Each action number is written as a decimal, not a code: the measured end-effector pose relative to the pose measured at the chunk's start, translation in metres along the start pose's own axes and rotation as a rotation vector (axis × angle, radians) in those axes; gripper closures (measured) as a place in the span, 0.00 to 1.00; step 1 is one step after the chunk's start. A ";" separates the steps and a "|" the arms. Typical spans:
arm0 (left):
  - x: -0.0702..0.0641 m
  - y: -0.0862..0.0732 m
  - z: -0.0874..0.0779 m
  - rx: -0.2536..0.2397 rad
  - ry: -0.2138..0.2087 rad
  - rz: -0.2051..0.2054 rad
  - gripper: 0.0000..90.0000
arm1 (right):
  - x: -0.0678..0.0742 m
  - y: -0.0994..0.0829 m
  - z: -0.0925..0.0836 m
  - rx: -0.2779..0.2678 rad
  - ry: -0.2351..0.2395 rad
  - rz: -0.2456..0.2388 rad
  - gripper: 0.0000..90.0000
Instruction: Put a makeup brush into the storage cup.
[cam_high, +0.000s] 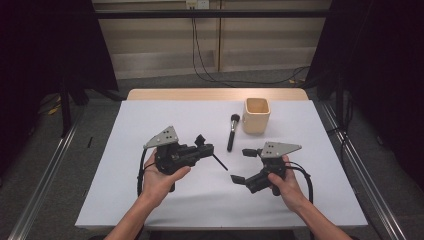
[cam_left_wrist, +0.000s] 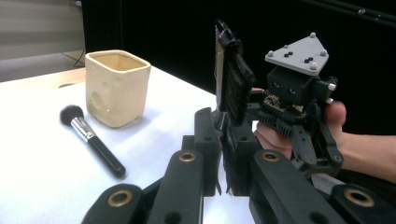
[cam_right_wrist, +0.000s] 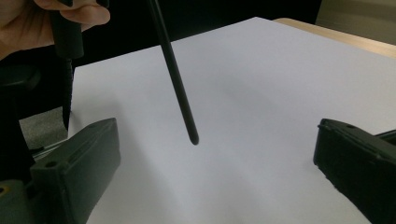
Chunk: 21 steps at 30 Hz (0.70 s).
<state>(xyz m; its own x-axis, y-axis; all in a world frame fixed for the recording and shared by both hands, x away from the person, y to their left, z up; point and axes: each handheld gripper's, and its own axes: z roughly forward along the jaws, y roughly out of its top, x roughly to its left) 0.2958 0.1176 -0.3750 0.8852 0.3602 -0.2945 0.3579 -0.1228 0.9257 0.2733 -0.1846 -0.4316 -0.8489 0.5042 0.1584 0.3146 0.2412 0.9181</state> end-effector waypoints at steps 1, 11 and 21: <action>0.001 0.001 0.000 0.004 -0.004 -0.004 0.95 | 0.000 0.000 0.000 -0.001 -0.008 0.006 0.00; 0.003 0.015 -0.004 0.073 -0.015 0.035 0.95 | 0.001 -0.003 -0.002 -0.013 -0.032 0.008 0.00; 0.005 0.026 0.000 0.173 0.009 0.063 0.95 | 0.002 -0.007 -0.004 -0.007 0.006 0.022 0.01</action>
<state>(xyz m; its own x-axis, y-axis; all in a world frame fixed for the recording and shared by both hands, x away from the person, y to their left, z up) 0.3093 0.1158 -0.3526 0.9052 0.3547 -0.2343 0.3480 -0.3020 0.8875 0.2676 -0.1886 -0.4357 -0.8445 0.5041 0.1808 0.3302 0.2243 0.9169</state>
